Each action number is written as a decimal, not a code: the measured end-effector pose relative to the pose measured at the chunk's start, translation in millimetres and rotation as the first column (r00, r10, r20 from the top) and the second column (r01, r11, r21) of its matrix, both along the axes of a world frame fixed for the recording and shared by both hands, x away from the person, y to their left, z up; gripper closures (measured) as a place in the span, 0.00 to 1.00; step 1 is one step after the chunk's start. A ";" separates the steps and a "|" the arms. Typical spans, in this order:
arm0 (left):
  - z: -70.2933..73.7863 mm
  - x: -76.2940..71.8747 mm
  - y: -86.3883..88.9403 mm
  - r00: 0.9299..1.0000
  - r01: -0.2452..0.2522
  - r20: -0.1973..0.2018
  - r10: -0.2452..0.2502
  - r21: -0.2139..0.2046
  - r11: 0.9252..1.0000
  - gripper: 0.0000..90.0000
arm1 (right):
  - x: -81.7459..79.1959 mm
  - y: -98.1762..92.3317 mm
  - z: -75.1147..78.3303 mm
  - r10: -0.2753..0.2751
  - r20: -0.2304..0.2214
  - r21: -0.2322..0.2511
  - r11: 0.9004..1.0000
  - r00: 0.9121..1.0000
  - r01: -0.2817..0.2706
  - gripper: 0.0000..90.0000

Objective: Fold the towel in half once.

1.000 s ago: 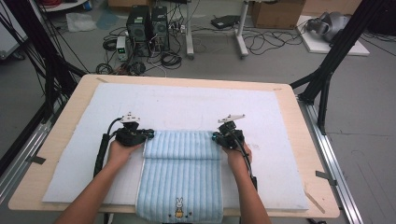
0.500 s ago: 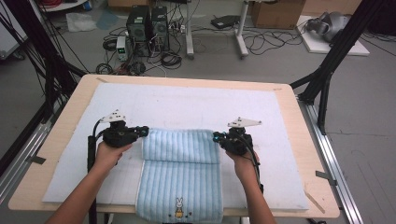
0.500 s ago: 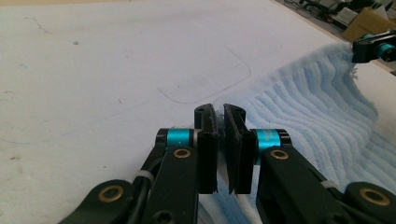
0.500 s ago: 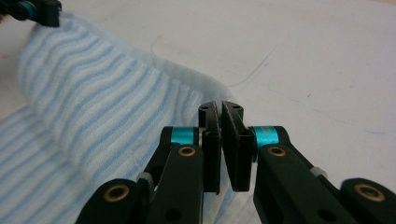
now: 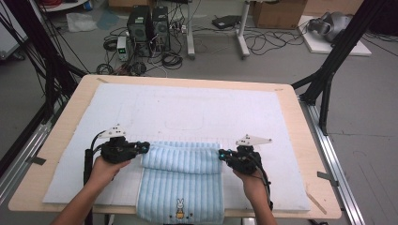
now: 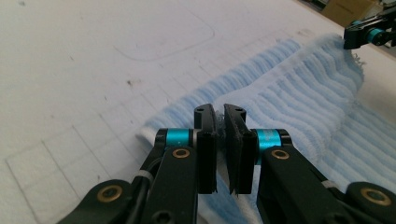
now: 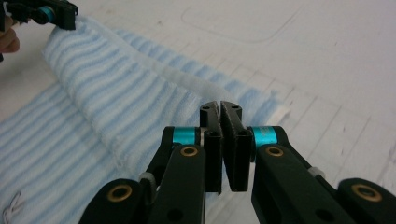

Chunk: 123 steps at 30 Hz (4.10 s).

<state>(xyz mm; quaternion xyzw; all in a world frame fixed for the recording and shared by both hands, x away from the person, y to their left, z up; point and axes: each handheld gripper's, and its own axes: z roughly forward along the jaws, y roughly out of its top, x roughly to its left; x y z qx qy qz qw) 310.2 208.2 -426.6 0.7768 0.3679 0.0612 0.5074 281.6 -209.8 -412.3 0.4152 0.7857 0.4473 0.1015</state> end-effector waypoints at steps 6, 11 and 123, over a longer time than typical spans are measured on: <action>-6.9 -9.8 -1.1 0.998 0.049 -0.047 -0.047 0.035 0.998 0.92 | -18.0 -0.9 -11.1 0.022 -0.031 -0.059 0.998 0.999 -0.024 0.97; -14.5 -15.2 -2.2 0.993 0.083 -0.085 -0.077 0.072 0.994 0.85 | -23.4 3.4 -16.8 0.025 -0.030 -0.134 0.990 0.999 -0.029 0.96; -16.4 96.0 -22.8 0.991 -0.131 -0.024 0.132 0.055 0.990 0.56 | 109.2 7.1 -6.6 -0.204 0.018 -0.040 0.978 0.979 0.204 0.62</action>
